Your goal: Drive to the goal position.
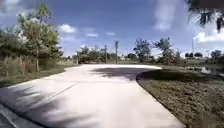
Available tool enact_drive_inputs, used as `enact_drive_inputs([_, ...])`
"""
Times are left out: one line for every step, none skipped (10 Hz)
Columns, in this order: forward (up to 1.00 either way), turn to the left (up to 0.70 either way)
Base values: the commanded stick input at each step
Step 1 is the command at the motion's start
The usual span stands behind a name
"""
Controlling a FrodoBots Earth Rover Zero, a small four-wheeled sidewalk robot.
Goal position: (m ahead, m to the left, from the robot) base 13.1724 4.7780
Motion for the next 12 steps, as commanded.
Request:
enact_drive_inputs([0.85, 0.0])
enact_drive_inputs([0.85, 0.0])
enact_drive_inputs([0.85, 0.0])
enact_drive_inputs([0.85, 0.0])
enact_drive_inputs([0.85, 0.0])
enact_drive_inputs([0.85, 0.0])
enact_drive_inputs([0.85, 0.0])
enact_drive_inputs([0.85, 0.0])
enact_drive_inputs([0.85, 0.0])
enact_drive_inputs([0.85, 0.0])
enact_drive_inputs([0.85, 0.0])
enact_drive_inputs([0.85, 0.0])
